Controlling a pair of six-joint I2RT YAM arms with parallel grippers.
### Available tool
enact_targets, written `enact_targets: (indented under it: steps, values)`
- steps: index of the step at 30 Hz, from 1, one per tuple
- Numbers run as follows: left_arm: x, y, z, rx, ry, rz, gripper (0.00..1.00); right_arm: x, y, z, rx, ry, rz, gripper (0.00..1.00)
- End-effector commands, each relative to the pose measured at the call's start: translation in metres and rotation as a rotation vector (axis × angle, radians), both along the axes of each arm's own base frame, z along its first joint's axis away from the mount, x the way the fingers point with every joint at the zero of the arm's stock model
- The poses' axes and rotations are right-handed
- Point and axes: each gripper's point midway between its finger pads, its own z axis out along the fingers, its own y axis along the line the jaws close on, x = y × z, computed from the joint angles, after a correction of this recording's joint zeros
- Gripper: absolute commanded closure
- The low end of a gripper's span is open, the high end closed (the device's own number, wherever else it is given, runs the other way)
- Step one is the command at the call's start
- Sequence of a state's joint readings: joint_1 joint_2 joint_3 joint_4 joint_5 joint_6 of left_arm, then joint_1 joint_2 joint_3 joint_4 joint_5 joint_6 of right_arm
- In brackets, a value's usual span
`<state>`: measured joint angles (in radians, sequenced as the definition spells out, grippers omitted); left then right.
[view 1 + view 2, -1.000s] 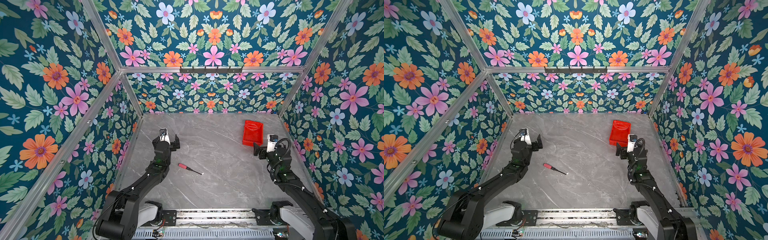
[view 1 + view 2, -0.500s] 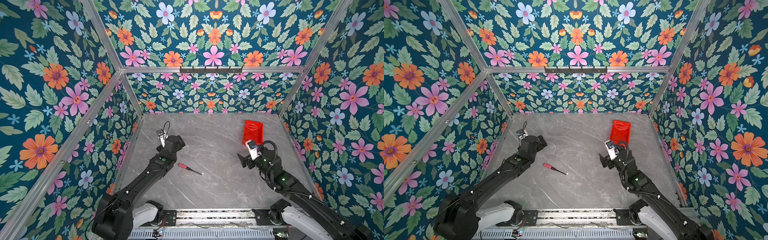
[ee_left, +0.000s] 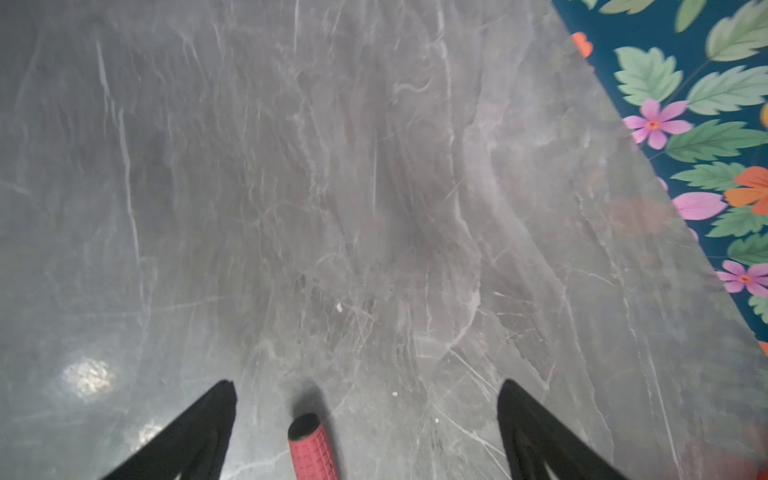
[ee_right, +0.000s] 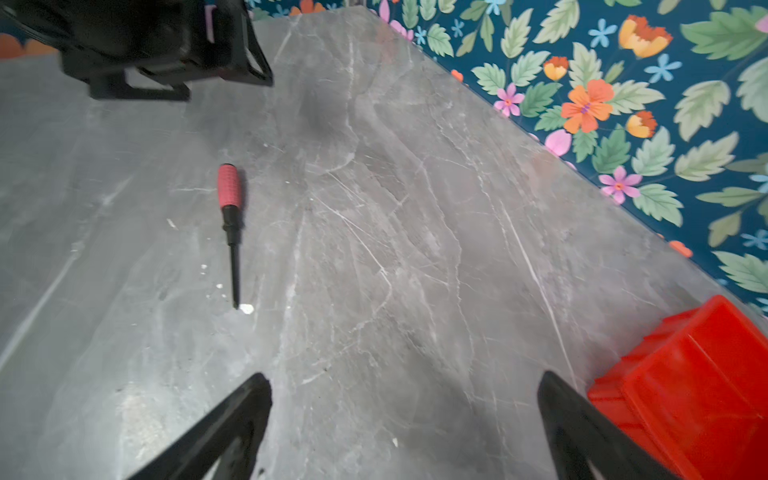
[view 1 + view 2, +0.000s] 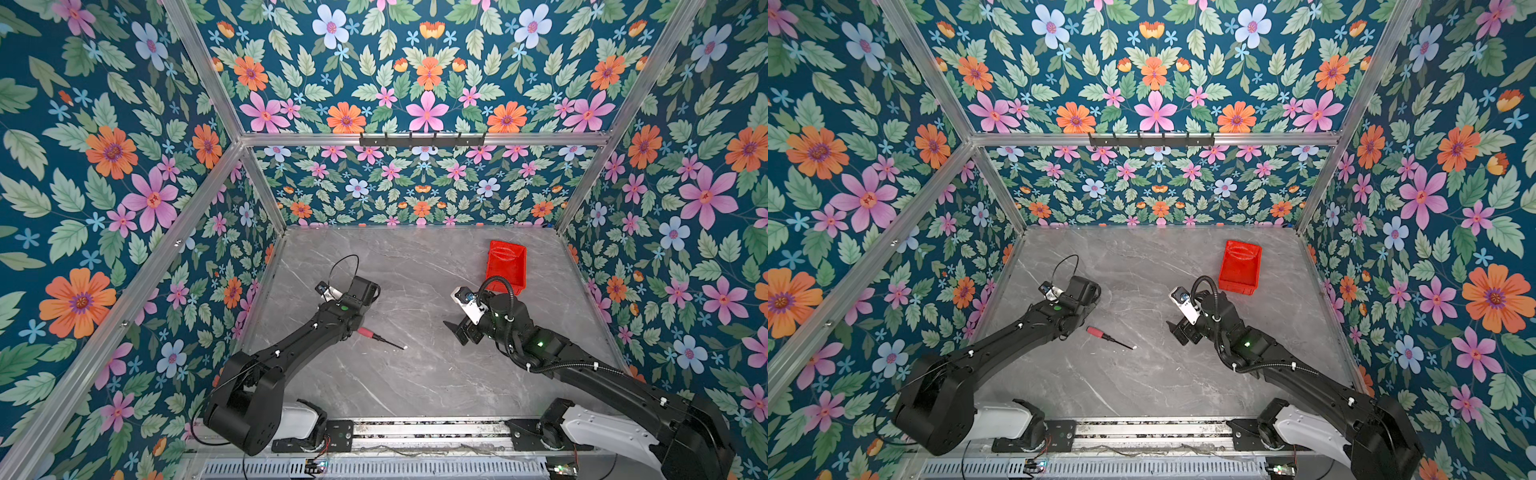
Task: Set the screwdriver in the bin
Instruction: 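Lower the left gripper onto the red screwdriver handle while the right arm moves inward, then close the left gripper around the red screwdriver handle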
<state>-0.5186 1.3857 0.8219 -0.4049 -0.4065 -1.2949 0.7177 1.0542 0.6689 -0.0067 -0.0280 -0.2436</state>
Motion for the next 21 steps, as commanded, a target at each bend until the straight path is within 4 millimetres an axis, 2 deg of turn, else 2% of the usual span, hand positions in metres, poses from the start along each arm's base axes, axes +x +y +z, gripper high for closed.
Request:
enact_targets:
  steps: [1, 5, 11, 17, 21]
  values:
    - [-0.012, -0.006, -0.023, -0.078, 0.093, 0.067, 0.04, -0.010, 0.016, 0.006, 0.040, 0.024, 0.090, 0.01]
    - [-0.018, -0.011, -0.041, -0.092, 0.177, 0.088, 0.06, -0.017, 0.022, 0.006, 0.054, 0.054, 0.134, 0.01]
    - [-0.019, -0.021, -0.056, -0.111, 0.249, 0.071, 0.08, -0.020, 0.025, 0.004, 0.062, 0.071, 0.147, 0.01]
    - [-0.027, -0.031, -0.068, -0.173, 0.305, 0.086, 0.13, -0.020, 0.025, 0.003, 0.060, 0.074, 0.146, 0.01]
    - [-0.030, -0.031, -0.075, -0.179, 0.327, 0.098, 0.20, -0.019, 0.025, 0.002, 0.061, 0.074, 0.144, 0.01]
